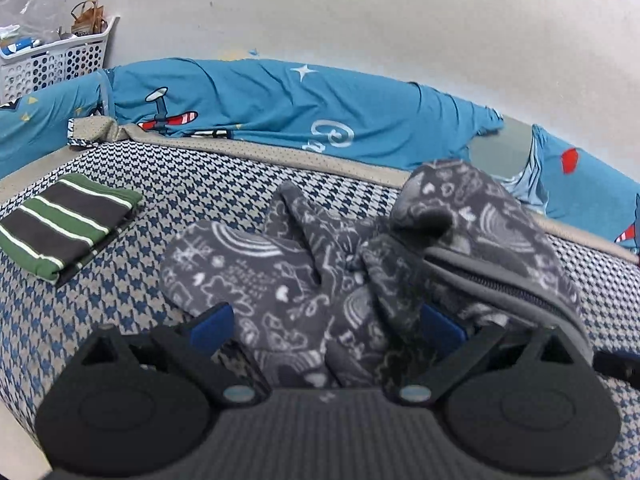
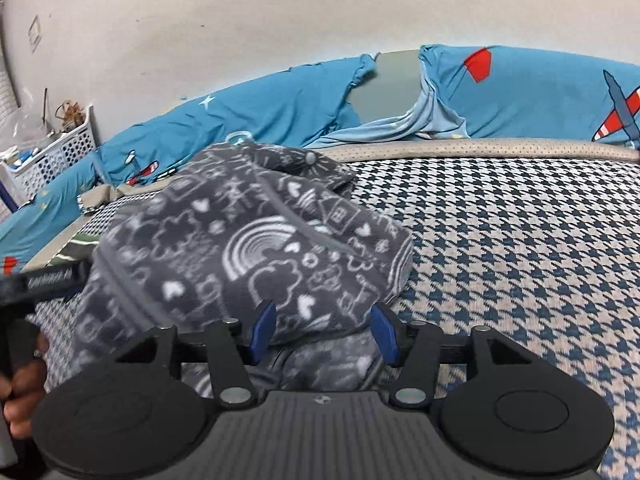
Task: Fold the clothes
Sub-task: 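Lower the grey fleece onto the bed and open the right gripper, then grasp the grey fleece fold with the right gripper and lift it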
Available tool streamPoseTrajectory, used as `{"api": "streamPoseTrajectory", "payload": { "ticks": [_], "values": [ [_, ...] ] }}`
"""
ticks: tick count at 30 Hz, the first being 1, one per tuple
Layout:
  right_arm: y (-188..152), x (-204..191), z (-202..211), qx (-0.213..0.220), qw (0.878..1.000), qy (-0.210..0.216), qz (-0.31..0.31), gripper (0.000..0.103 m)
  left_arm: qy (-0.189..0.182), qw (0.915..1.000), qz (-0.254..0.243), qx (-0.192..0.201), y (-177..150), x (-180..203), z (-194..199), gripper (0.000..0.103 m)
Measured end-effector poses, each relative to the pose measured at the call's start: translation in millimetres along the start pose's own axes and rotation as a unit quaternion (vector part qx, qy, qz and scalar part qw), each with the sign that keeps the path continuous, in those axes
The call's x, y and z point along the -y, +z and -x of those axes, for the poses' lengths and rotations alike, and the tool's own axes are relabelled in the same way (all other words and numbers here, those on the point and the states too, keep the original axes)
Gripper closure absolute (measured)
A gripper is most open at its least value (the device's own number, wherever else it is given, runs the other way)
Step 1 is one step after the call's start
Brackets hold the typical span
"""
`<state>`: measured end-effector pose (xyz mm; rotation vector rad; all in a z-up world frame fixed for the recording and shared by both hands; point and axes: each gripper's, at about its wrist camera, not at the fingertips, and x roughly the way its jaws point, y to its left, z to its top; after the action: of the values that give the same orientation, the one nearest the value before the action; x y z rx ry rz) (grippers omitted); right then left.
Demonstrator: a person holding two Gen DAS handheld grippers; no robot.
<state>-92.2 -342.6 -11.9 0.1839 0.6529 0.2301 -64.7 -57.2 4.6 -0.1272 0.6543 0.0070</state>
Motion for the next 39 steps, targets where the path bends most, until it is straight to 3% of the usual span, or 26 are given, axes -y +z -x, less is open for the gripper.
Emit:
{"api": "streamPoseTrajectory", "payload": {
  "ticks": [3,11,15,22,25,27,32,36,39],
  "values": [
    [6.4,11.5,-14.2,-0.007,1.000,0.005,-0.027,0.035,0.014,0.9999,-0.007,-0.003,-1.6,0.4,-7.7,0.003],
    [14.9,25.3,-60.5,-0.038,0.997,-0.002,-0.067,0.029,0.046,0.9986,-0.002,-0.027,-6.5,-5.8,-24.8,0.003],
    [21.6,27.4,-77.4,-0.031,0.997,-0.006,-0.064,0.024,0.053,0.9978,0.001,-0.039,-9.3,-10.3,-32.9,0.003],
    [26.2,26.9,-106.1,-0.038,0.996,0.001,-0.079,0.023,0.060,0.9961,0.011,-0.064,-14.5,-17.6,-49.1,0.003],
    [28.4,19.0,-112.9,-0.030,0.997,0.001,-0.065,0.030,0.060,0.9957,0.013,-0.070,-15.7,-19.1,-53.0,0.003],
    [29.7,14.8,-115.8,-0.030,0.998,0.010,-0.063,0.054,0.059,0.9955,0.015,-0.073,-16.2,-19.9,-55.2,0.003],
    [34.8,6.5,-116.3,-0.034,0.998,0.013,-0.055,0.084,0.060,0.9949,0.018,-0.080,-17.1,-20.4,-57.0,0.003],
    [41.3,1.6,-103.0,-0.036,0.998,-0.007,-0.055,0.089,0.062,0.9948,0.017,-0.079,-17.2,-21.2,-54.9,0.003],
    [45.9,-0.1,-81.6,-0.011,0.998,-0.016,-0.056,0.090,0.061,0.9950,0.016,-0.077,-16.8,-21.3,-52.3,0.003]
  ]
}}
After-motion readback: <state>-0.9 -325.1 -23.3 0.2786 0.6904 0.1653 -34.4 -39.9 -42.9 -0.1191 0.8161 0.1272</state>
